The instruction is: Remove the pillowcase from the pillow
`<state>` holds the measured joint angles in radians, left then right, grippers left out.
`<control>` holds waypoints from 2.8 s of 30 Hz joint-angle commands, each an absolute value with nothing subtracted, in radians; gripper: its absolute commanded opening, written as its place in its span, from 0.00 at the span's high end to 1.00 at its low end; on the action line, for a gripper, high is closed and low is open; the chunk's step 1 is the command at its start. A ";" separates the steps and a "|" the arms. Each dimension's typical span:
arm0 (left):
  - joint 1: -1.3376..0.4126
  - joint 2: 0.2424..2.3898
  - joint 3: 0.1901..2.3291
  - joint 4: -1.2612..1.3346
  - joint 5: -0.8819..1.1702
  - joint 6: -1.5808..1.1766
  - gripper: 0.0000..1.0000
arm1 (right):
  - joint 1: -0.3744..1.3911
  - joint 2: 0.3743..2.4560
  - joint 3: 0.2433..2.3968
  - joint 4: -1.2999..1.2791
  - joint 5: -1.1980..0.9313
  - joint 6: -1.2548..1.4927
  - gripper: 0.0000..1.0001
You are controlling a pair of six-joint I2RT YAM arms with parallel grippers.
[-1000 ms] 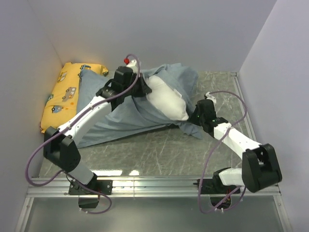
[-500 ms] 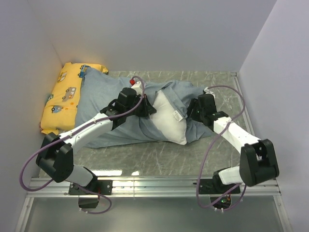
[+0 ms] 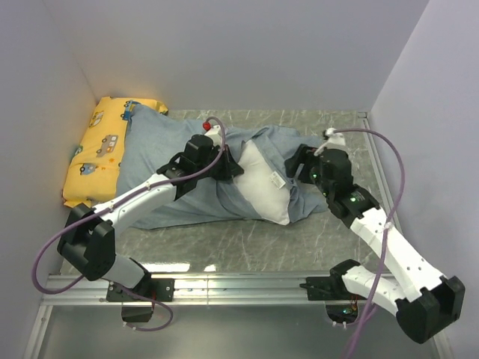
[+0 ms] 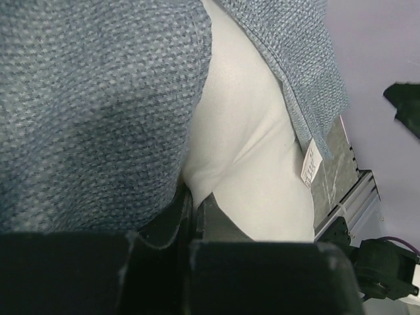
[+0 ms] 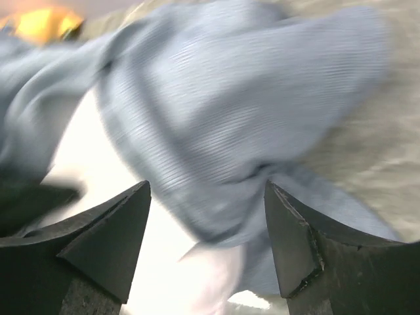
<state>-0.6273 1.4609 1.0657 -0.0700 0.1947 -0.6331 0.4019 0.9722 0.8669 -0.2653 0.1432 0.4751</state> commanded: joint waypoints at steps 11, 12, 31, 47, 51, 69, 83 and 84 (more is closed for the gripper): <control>-0.656 1.399 1.086 -0.178 0.147 -0.600 1.00 | 0.428 1.334 1.072 -0.267 0.336 0.422 0.65; -0.664 1.390 1.082 -0.184 0.146 -0.597 1.00 | 0.361 1.342 1.094 -0.262 0.331 0.429 0.69; -0.693 1.074 1.005 -0.146 0.057 -0.617 1.00 | 0.094 1.799 1.146 0.067 -0.433 0.641 0.81; -0.600 1.356 1.239 0.084 -0.008 -0.747 1.00 | 0.005 1.405 1.098 -0.130 -0.279 0.649 0.28; -0.598 1.425 1.279 0.092 0.011 -0.756 1.00 | 0.008 1.275 1.074 -0.152 -0.190 0.652 0.25; -0.647 1.730 1.540 0.127 0.112 -0.801 1.00 | 0.365 0.930 0.864 -0.284 -0.008 0.515 0.15; -0.733 1.818 1.683 0.057 0.163 -0.753 1.00 | 0.399 1.138 0.850 -0.177 0.068 0.503 0.20; -0.735 1.824 1.696 0.051 0.170 -0.752 0.99 | 0.397 1.155 0.863 -0.173 0.058 0.503 0.35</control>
<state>-0.7029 1.8393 1.5929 -0.0643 0.0998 -0.7551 0.3885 1.0843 0.8196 -0.2550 0.0895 0.4965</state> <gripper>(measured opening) 0.032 0.716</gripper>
